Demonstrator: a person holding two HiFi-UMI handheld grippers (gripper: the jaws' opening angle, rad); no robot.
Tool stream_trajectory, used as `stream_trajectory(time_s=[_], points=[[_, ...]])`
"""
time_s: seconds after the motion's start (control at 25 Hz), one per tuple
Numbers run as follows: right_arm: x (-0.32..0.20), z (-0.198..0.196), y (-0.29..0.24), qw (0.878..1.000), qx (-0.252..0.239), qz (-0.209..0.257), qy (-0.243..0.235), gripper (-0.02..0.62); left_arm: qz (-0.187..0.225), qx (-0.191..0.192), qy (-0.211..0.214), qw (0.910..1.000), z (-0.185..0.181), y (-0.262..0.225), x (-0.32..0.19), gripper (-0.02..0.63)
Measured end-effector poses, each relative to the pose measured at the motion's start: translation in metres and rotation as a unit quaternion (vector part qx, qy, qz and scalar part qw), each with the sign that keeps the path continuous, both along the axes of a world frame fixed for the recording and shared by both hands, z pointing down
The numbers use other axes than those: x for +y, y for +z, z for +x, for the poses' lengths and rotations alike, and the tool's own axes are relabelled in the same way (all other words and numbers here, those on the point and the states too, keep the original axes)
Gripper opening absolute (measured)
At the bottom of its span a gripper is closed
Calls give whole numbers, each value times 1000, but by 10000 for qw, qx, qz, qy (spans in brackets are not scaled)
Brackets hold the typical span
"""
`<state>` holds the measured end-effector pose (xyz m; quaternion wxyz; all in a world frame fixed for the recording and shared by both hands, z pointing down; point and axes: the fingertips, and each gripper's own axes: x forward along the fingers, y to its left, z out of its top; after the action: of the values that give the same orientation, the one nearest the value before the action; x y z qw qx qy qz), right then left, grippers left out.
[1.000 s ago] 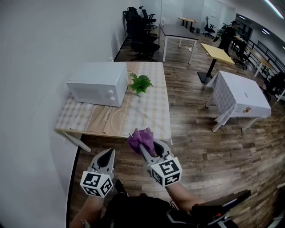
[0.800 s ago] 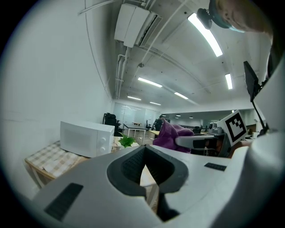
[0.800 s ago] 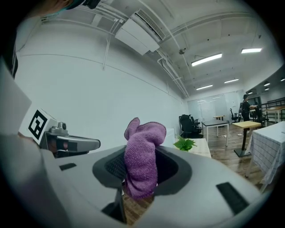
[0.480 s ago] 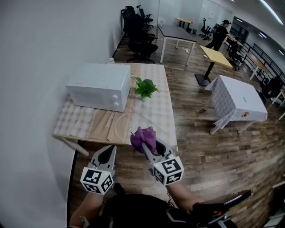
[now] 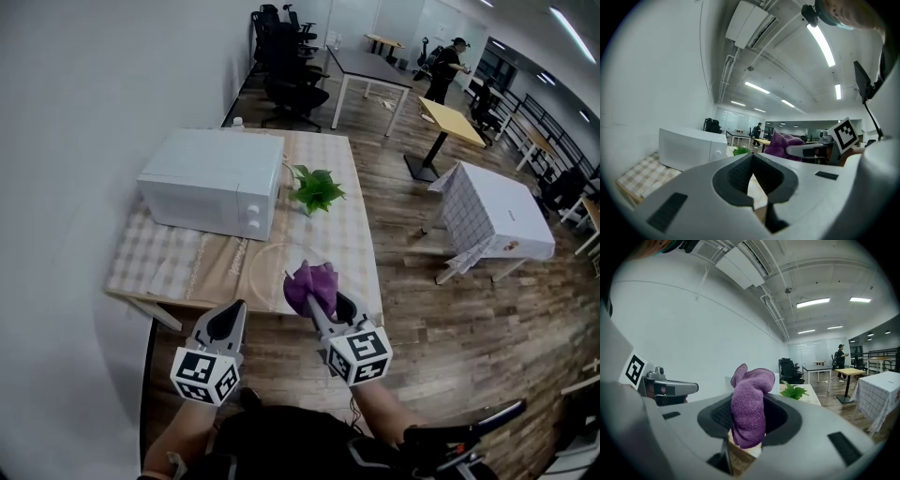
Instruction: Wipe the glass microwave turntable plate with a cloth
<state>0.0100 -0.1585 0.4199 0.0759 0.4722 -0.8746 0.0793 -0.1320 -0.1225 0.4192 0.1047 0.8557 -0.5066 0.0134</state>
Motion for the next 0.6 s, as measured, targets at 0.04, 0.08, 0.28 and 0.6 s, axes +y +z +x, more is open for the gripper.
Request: stream_trajectory(time_s=[0.04, 0.08, 0.28, 0.6], points=[[-3, -4, 0, 10000, 17, 2, 24, 144, -3, 16, 24, 10000, -4, 0, -3, 3], [-6, -7, 0, 10000, 33, 3, 48, 144, -3, 28, 49, 10000, -8, 0, -7, 3], [-20, -24, -1, 9998, 31, 13, 194, 144, 3, 37, 229, 9997, -21, 2, -21, 3], [-36, -43, 1, 9992, 57, 54, 397, 145, 2, -86, 462, 9989, -37, 13, -39, 3]])
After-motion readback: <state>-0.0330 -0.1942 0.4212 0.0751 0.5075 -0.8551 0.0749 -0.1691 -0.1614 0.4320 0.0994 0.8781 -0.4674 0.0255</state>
